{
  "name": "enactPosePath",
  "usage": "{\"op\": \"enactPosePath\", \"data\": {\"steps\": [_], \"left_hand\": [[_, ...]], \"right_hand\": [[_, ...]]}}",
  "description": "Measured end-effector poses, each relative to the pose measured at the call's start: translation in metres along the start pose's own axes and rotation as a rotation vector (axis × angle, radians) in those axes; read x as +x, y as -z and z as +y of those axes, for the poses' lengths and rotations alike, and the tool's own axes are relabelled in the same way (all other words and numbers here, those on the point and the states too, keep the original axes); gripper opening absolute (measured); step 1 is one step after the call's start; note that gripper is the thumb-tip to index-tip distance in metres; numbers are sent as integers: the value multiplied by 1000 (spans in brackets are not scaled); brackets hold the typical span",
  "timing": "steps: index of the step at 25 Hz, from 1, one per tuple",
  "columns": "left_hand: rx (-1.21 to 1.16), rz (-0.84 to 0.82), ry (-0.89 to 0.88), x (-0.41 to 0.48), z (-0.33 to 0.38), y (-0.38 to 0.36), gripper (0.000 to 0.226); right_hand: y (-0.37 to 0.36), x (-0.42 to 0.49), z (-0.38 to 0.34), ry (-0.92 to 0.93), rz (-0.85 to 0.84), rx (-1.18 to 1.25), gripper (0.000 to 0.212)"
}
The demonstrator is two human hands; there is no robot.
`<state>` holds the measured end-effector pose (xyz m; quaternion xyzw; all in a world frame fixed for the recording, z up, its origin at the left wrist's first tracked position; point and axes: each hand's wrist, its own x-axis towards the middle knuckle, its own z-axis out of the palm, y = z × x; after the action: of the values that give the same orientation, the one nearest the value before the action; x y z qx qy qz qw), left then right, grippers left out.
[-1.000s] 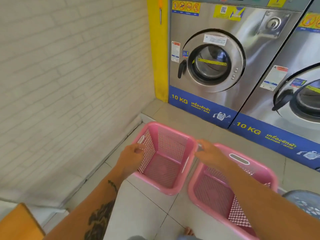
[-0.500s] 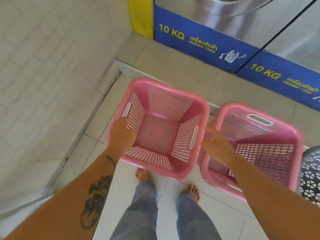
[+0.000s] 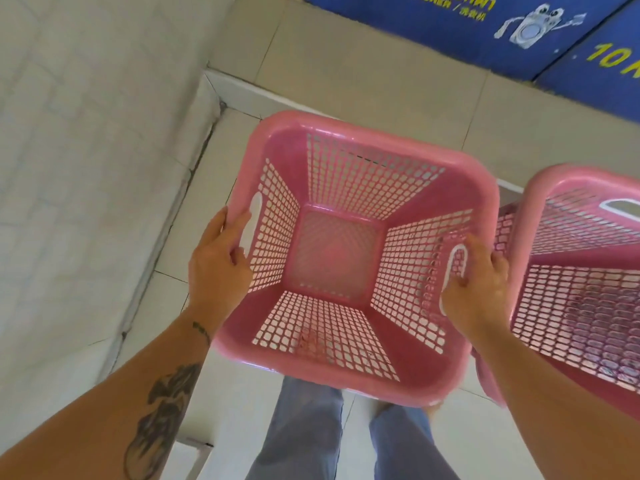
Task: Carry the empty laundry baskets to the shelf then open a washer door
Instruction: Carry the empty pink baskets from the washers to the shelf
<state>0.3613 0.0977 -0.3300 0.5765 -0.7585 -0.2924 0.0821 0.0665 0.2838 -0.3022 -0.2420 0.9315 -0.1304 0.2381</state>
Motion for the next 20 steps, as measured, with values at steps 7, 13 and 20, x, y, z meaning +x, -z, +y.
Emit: {"op": "enactPosePath", "data": {"steps": [7, 13, 20], "left_hand": [[38, 116, -35, -30, 20, 51, 49], [16, 269, 94, -107, 74, 132, 50], [-30, 506, 253, -285, 150, 219, 55]], "right_hand": [[48, -18, -15, 212, 6, -11, 78], [138, -60, -45, 431, 10, -12, 68], [241, -130, -41, 732, -57, 142, 64]]}}
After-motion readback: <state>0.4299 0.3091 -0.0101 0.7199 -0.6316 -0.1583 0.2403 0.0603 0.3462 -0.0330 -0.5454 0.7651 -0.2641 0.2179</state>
